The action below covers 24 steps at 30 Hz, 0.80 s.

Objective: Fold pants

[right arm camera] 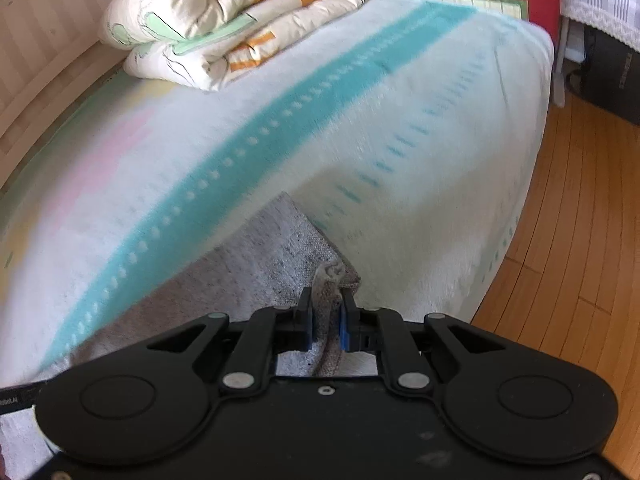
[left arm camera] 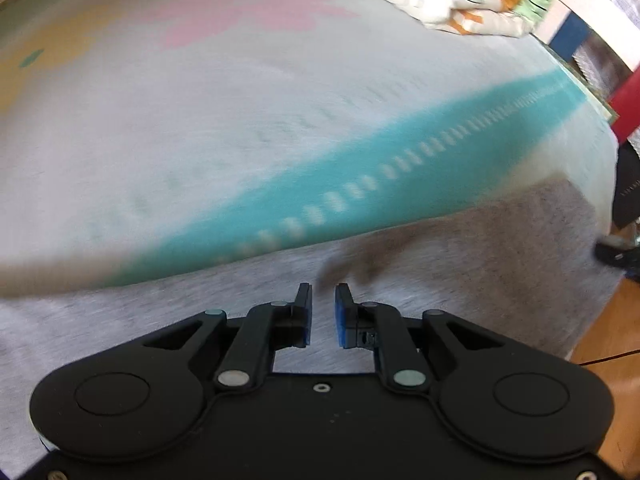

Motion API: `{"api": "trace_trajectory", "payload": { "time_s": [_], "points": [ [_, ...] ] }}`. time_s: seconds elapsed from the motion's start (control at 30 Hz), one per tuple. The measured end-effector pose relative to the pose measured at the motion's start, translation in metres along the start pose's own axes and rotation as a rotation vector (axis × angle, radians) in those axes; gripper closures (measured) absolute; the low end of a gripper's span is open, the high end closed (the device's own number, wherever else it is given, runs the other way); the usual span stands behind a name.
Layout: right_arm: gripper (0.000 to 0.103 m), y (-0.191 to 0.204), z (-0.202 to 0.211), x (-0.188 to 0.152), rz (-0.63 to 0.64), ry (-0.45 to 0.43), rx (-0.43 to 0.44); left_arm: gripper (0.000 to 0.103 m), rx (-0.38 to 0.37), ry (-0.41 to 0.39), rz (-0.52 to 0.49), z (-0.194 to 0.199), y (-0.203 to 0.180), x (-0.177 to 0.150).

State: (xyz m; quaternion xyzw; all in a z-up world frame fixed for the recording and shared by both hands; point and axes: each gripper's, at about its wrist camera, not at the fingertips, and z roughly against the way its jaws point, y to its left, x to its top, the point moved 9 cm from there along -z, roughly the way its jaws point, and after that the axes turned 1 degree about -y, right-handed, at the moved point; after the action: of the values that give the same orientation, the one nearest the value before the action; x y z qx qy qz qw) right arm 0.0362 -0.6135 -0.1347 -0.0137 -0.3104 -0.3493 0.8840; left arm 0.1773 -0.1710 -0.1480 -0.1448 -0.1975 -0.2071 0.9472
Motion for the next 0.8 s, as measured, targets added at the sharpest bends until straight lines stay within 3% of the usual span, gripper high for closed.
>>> {"api": "trace_trajectory", "payload": {
  "time_s": [0.2,0.47,0.63,0.8],
  "points": [
    [0.091,0.045,0.047,0.016,0.074,-0.056,0.030,0.082,-0.004,0.010,0.062,0.023,0.048,-0.014],
    [0.091,0.178,0.123,0.004,0.328,-0.116,0.160,0.082,-0.012,-0.002,0.161,0.049,0.107,-0.034],
    [0.091,0.276,0.162,-0.042,0.494,-0.109,0.305,0.082,-0.007,-0.022,0.229,0.064,0.147,-0.045],
    [0.091,0.363,0.168,-0.125,0.651,-0.017,0.430,0.083,0.016,-0.055,0.302,0.077,0.189,-0.060]
  ]
}}
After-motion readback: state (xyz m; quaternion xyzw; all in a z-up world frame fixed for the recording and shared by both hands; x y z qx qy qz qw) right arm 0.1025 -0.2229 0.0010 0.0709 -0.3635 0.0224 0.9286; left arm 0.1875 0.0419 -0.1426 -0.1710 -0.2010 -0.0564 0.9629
